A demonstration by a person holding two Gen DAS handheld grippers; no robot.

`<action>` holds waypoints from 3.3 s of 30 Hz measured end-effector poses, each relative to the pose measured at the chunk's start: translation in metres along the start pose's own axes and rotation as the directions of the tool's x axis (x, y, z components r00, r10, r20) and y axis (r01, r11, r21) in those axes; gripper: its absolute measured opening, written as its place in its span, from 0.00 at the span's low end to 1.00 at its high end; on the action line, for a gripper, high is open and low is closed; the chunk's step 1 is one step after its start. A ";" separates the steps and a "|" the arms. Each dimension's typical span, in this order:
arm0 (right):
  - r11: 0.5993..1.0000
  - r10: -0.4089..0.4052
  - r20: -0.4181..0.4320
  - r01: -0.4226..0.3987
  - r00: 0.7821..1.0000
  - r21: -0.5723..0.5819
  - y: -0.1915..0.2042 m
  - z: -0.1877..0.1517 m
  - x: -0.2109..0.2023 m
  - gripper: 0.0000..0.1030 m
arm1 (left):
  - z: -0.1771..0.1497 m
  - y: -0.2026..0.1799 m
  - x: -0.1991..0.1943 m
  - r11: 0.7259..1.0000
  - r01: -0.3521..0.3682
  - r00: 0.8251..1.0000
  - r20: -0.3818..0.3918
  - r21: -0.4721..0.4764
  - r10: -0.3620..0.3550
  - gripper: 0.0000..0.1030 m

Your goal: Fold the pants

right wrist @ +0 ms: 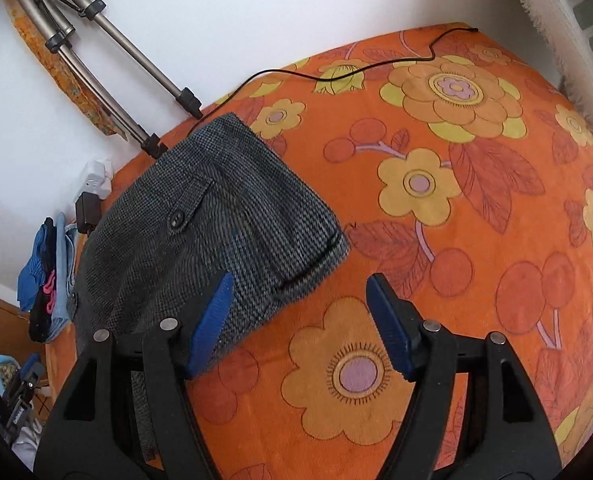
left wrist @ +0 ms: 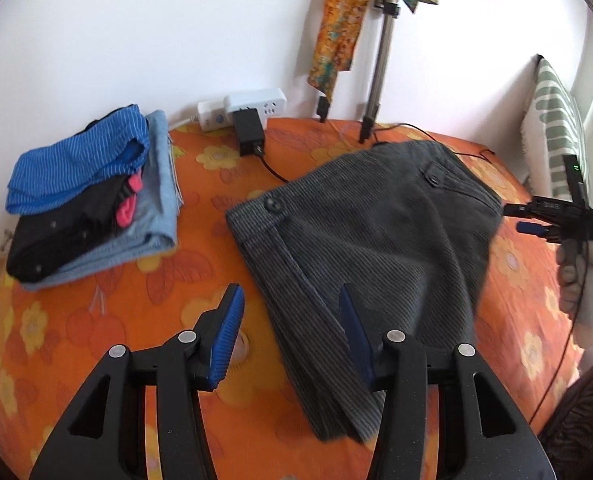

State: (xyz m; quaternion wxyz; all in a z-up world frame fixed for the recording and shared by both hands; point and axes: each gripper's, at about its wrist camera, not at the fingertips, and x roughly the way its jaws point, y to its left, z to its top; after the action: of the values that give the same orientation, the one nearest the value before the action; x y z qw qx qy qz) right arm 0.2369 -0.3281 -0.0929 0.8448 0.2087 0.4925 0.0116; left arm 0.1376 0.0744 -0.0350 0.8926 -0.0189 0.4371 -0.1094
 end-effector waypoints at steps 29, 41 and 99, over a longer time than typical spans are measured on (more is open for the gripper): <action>0.931 0.288 -0.245 -0.330 0.926 -0.152 0.117 -0.116 0.016 0.66 | -0.065 -0.026 0.012 0.980 0.146 0.979 -0.120 -0.134 -0.162 0.11; 0.926 0.306 -0.264 -0.350 0.915 -0.138 0.122 -0.119 0.023 0.54 | -0.068 -0.021 0.010 0.973 0.153 0.979 -0.110 -0.175 -0.174 0.05; 0.951 0.235 -0.036 -0.222 0.971 0.214 -0.021 -0.005 0.013 0.66 | -0.051 -0.112 0.039 0.980 0.119 0.984 -0.151 0.161 -0.095 0.30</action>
State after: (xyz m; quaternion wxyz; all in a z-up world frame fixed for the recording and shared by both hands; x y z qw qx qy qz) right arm 0.2355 -0.3429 -0.1138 0.7959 0.3512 0.4890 0.0641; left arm 0.1008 -0.0399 -0.0816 0.8502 0.0415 0.4871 -0.1953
